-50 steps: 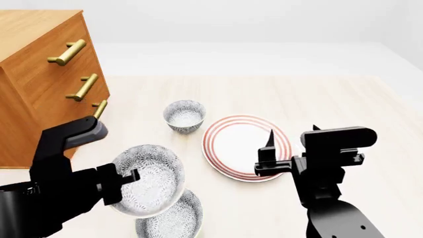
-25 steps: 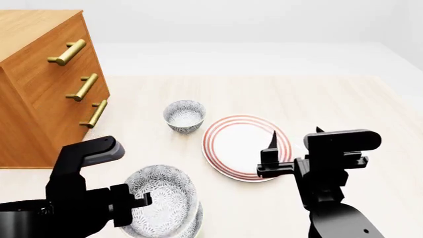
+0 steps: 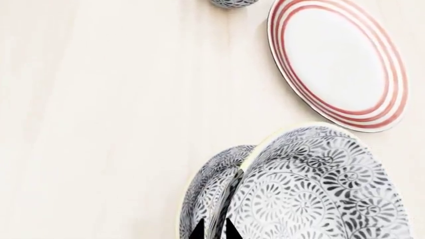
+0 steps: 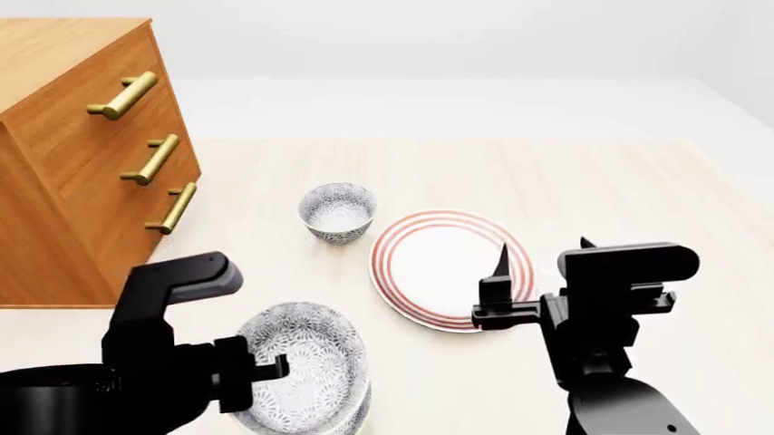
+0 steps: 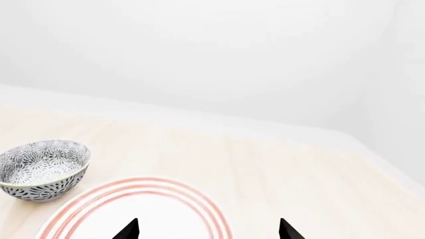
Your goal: Stack the bowl in the middle on the bowl at the back.
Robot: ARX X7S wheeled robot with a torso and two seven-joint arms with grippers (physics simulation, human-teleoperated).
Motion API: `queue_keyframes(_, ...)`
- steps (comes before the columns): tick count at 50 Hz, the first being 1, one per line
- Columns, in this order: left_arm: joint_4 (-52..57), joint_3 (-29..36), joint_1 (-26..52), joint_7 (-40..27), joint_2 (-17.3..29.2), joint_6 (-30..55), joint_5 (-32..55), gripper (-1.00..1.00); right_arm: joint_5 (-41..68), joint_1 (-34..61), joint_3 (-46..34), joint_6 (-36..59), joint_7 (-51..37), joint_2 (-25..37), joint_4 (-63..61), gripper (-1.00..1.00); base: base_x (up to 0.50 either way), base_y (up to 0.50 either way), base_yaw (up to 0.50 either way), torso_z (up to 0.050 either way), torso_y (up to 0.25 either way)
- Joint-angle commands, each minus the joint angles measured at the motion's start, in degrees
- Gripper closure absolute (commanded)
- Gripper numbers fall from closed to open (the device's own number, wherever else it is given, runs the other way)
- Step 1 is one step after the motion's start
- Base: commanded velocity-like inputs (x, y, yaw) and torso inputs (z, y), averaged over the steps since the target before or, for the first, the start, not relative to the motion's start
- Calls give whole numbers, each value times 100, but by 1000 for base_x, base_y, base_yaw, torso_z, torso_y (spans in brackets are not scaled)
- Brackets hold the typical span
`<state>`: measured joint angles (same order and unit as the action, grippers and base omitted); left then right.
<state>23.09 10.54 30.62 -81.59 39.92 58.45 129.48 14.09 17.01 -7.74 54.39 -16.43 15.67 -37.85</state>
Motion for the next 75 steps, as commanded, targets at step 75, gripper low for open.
queue_keyframes(75,-737,710,-5,811,-319,42,-1415,100,167,-174,25,-374,-107,80,304,-100,0,0,0,0,0)
